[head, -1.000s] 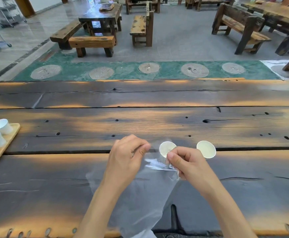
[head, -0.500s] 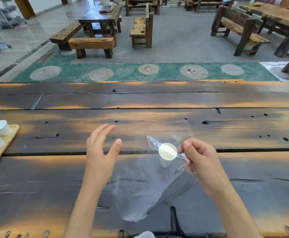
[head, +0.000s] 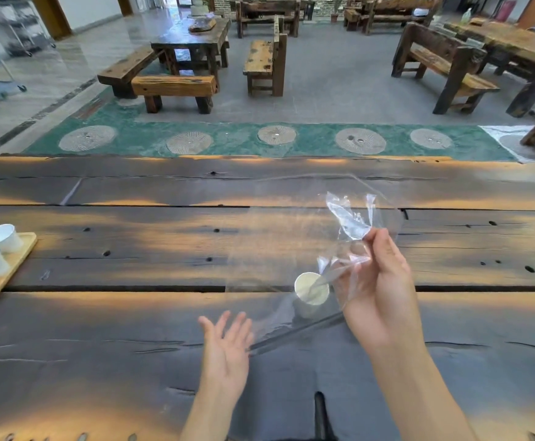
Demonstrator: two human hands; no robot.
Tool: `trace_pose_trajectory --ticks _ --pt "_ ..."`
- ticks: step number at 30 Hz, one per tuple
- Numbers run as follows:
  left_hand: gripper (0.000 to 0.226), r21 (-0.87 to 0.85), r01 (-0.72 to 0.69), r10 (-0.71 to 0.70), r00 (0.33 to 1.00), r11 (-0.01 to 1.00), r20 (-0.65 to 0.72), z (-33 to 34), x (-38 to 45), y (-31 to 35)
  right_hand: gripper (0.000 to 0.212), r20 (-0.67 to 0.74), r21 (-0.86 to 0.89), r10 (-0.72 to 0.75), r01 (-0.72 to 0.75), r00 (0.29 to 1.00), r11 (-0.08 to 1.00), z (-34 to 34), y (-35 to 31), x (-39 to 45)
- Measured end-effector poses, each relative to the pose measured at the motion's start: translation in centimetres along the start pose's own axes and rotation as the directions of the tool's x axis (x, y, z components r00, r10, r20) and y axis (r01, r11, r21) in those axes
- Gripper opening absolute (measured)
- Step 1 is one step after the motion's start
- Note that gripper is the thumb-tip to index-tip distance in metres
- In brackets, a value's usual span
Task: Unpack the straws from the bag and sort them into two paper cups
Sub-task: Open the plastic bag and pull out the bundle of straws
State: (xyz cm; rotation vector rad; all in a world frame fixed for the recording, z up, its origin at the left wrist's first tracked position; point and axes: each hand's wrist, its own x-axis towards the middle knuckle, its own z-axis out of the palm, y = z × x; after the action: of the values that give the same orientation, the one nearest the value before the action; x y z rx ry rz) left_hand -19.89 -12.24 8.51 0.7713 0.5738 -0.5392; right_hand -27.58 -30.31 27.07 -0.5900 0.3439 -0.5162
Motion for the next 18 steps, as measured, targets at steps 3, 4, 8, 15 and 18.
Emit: trace_pose_trajectory --ticks 3,4,8,15,18 --pt "0.045 -0.125 0.178 -0.174 0.984 0.976 0.039 0.2 -0.5 -2.2 0.018 -0.003 0.16 0.023 -0.023 1.0 0.987 0.9 -0.4 0.0" --pt "0.035 -0.141 0.213 -0.209 0.977 0.967 0.046 0.3 -0.8 -2.8 0.018 -0.002 0.209 0.029 -0.028 1.0 0.978 1.1 -0.5 0.1" --pt "0.057 -0.059 0.332 -0.321 0.936 0.941 0.146 0.5 -1.6 -4.6 0.025 -0.029 0.333 0.038 -0.026 0.999 0.943 1.2 -1.3 0.3" --pt "0.048 0.11 0.254 -0.265 0.731 0.961 0.629 2.0 -3.0 -4.5 0.028 -0.037 0.363 -0.006 0.019 0.999 0.932 -0.2 -2.1 0.9" --pt "0.061 0.1 0.195 -0.216 0.778 0.976 0.591 3.2 -3.2 -3.5 0.025 -0.062 0.234 -0.033 0.047 0.997 0.971 -1.8 -2.2 1.3"
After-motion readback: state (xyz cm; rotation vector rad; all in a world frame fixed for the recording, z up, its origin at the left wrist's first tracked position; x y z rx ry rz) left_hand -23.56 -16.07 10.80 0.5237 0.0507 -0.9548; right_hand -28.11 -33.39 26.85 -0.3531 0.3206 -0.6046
